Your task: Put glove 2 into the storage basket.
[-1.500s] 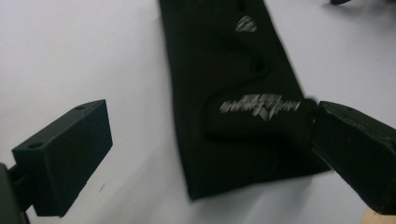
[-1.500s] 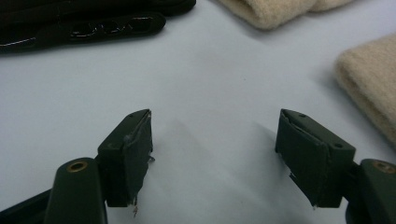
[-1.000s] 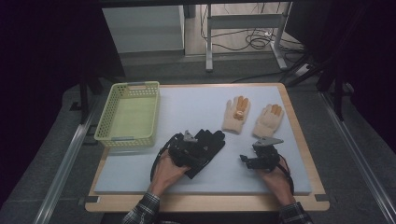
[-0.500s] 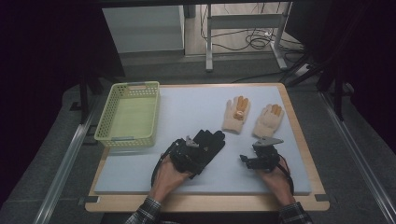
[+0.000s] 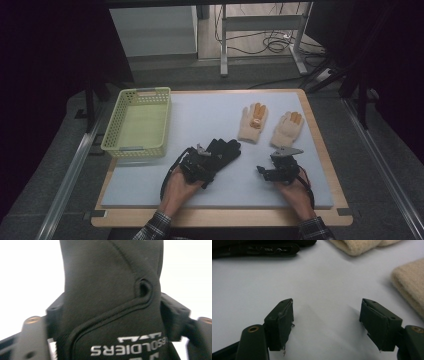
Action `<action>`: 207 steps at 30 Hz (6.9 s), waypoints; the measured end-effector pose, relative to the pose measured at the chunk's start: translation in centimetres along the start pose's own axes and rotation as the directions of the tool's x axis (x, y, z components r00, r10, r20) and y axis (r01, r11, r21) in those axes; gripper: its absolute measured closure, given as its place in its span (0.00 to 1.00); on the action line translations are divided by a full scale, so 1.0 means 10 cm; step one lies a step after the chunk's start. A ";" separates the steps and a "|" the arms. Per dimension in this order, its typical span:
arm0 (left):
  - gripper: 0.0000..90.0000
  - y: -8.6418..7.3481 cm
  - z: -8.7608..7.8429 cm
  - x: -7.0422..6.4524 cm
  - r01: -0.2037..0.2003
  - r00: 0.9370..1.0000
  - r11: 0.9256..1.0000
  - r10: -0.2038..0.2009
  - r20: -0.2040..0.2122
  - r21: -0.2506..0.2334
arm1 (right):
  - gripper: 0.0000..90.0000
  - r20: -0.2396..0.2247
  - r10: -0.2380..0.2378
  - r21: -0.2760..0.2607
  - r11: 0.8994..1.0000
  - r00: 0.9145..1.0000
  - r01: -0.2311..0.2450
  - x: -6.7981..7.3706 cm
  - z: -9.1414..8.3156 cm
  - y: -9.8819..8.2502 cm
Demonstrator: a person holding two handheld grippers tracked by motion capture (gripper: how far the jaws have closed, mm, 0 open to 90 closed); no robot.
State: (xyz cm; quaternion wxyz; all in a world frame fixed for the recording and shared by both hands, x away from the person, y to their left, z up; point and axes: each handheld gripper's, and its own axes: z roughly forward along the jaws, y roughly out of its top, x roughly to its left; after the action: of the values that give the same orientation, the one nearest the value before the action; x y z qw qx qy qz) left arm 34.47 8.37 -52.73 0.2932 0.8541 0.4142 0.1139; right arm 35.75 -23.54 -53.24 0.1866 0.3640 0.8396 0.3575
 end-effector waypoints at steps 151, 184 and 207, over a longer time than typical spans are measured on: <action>0.01 -0.24 -1.27 1.86 0.257 0.954 0.929 -0.288 -0.086 -0.265 | 0.29 0.003 0.002 0.000 1.000 1.000 -0.002 0.00 0.00 0.00; 0.01 -0.48 -0.55 0.38 -0.054 0.997 0.969 0.067 0.043 -0.241 | 0.29 0.002 0.002 -0.001 1.000 1.000 -0.002 0.00 0.00 0.00; 0.00 -0.71 -0.26 0.45 -0.025 1.000 0.992 0.027 0.009 -0.125 | 0.30 -0.015 0.018 -0.003 1.000 1.000 -0.018 -0.05 -0.02 0.01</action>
State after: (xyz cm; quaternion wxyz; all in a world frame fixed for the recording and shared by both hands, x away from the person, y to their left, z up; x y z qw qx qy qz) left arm 31.68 16.35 -55.09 0.3468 0.8400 0.3936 0.1387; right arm 36.02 -23.92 -53.02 0.1776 0.3687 0.8371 0.3631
